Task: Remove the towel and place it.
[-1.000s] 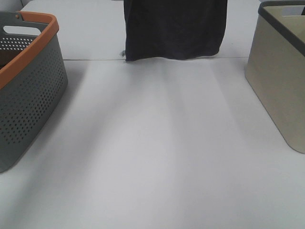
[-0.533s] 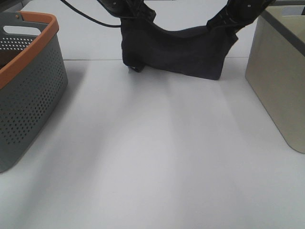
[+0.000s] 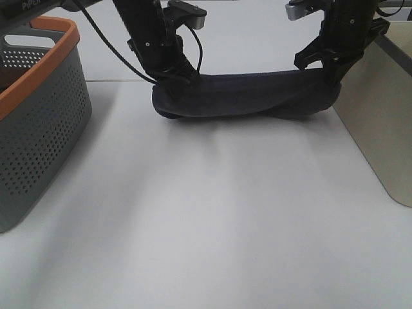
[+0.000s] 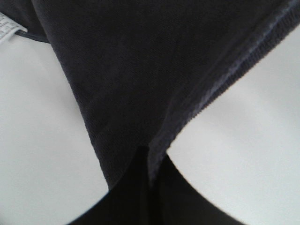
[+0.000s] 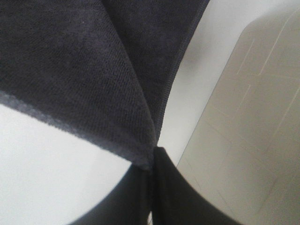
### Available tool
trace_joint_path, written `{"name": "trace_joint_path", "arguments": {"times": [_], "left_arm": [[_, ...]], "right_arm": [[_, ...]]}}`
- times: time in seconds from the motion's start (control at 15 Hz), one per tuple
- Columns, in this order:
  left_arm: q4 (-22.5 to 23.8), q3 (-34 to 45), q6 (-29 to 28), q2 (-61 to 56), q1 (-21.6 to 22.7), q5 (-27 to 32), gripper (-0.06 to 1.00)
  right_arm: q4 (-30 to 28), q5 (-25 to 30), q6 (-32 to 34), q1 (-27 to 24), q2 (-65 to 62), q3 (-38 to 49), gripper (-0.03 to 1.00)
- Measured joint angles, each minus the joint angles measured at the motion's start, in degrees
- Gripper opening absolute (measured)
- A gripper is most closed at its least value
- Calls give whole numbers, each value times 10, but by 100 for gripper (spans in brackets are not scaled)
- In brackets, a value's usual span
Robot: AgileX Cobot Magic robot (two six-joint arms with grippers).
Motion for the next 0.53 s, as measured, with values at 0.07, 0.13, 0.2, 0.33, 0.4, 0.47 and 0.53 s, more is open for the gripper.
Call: {"name": "trace_joint_path", "arguments": {"times": [0.07, 0.13, 0.2, 0.33, 0.4, 0.47, 0.53], "left_arm": [[-14, 15, 1, 1, 0, 0, 0], [-19, 32, 1, 1, 0, 0, 0], [-23, 52, 1, 1, -1, -1, 0], [-32, 101, 1, -11, -2, -3, 0], [-38, 123, 0, -24, -2, -5, 0], [-41, 145, -1, -38, -4, -6, 0], [-42, 170, -1, -52, -6, -7, 0]], "right_arm": [[-1, 5, -1, 0, 0, 4, 0], [-5, 1, -5, 0, -4, 15, 0], [-6, -6, -10, 1, -9, 30, 0], [-7, -18, -15, 3, -21, 61, 0], [-6, -23, -16, 3, -26, 74, 0], [-6, -28, -19, 5, -32, 88, 0], [-8, -32, -25, 6, -34, 103, 0]]}}
